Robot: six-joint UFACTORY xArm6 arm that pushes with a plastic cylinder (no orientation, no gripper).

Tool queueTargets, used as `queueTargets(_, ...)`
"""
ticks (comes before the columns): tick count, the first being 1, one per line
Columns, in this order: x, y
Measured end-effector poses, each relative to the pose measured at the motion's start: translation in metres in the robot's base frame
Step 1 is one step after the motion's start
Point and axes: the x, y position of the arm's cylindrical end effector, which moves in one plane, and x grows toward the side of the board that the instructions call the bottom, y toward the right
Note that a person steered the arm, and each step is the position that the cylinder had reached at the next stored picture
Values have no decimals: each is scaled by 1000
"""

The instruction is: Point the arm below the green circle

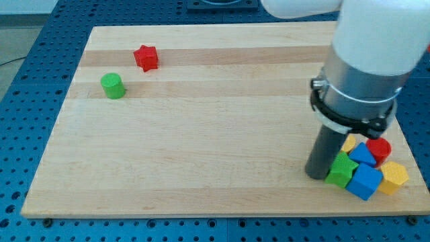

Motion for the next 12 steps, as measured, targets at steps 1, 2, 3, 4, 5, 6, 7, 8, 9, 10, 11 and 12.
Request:
queueTargets(1,0,0)
queueTargets(2,0,-17)
queueTargets(3,2,-63)
queueTargets(4,5,-104)
queueTargets(5,-22,-132)
queueTargets(6,-78,-146)
queueTargets(7,-142,-144)
queueTargets(8,-144,-144)
queueTargets(9,-144,-146)
queueTargets(10,-142,-150)
queueTargets(11,-126,-172)
queueTargets(12,-85,-228)
